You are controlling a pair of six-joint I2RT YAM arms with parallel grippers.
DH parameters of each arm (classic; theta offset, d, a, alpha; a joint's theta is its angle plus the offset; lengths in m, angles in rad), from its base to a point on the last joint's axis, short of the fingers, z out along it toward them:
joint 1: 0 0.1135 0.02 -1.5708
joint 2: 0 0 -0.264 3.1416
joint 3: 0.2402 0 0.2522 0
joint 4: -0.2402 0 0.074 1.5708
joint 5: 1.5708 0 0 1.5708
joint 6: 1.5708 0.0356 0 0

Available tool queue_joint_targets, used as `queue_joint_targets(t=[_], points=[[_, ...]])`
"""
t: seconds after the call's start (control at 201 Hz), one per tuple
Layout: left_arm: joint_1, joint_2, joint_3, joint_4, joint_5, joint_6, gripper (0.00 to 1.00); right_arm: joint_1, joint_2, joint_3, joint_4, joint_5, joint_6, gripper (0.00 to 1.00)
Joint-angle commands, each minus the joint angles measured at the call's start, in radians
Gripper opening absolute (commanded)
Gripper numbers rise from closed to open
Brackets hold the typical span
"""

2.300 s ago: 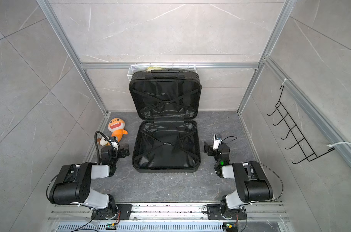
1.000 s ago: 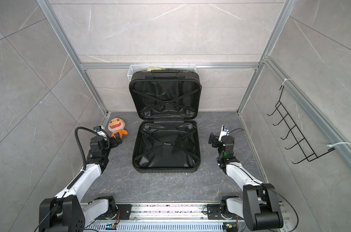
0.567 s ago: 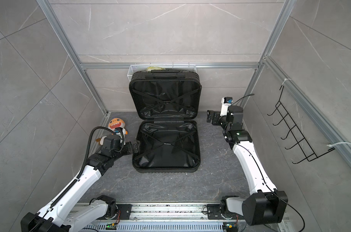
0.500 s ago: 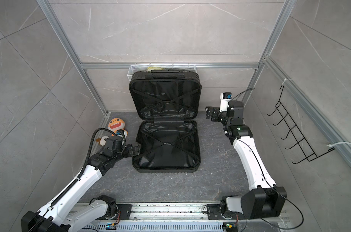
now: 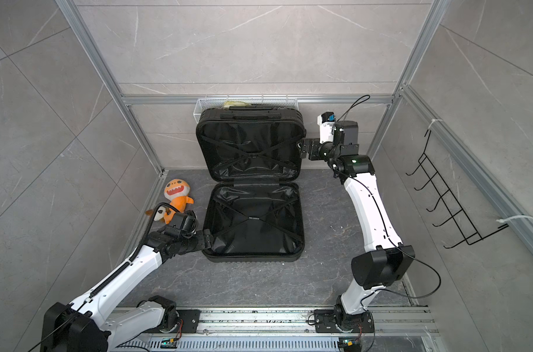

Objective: Close the suitcase zippers
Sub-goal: Close the suitcase at the center of the board.

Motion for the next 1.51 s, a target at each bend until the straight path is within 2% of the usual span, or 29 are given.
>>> queue_joint_targets(t=[0.0,0.075,0.14,0.319,0.409,0.608,0.842,0.967,1.072,1.256,1.401,1.505], points=[[-0.003,0.035,-0.014,0.074,0.040,-0.018,0.66,0.018,0.054,0.096,-0.067,0.024,-0.033,0.98],[-0.003,0.067,-0.007,0.100,0.040,-0.024,0.47,0.030,0.099,0.163,-0.101,0.025,-0.046,0.96],[-0.003,0.092,-0.007,0.128,0.039,-0.035,0.36,0.035,0.136,0.223,-0.131,0.038,-0.053,0.92],[-0.003,0.160,-0.002,0.202,0.019,-0.083,0.15,0.048,0.206,0.356,-0.186,0.037,-0.074,0.78],[-0.004,0.200,0.007,0.237,0.016,-0.100,0.06,0.051,0.227,0.396,-0.191,0.052,-0.080,0.75],[-0.002,0.266,0.046,0.241,-0.030,-0.105,0.03,0.053,0.278,0.471,-0.216,0.125,-0.122,0.71],[0.000,0.311,0.068,0.266,-0.018,-0.109,0.01,0.053,0.340,0.526,-0.200,0.214,-0.169,0.49],[0.002,0.330,0.071,0.287,-0.013,-0.119,0.00,0.056,0.342,0.542,-0.252,0.165,-0.177,0.43],[0.008,0.352,0.083,0.303,-0.014,-0.119,0.00,0.067,0.287,0.456,-0.248,0.155,-0.189,0.42],[0.022,0.387,0.116,0.327,0.007,-0.089,0.00,0.076,0.107,0.142,-0.109,0.170,-0.202,0.43],[0.030,0.398,0.140,0.319,0.014,-0.071,0.00,0.076,-0.005,-0.018,-0.054,0.179,-0.200,0.45],[0.034,0.377,0.153,0.290,0.009,-0.058,0.06,0.076,-0.048,-0.094,-0.024,0.204,-0.189,0.45]])
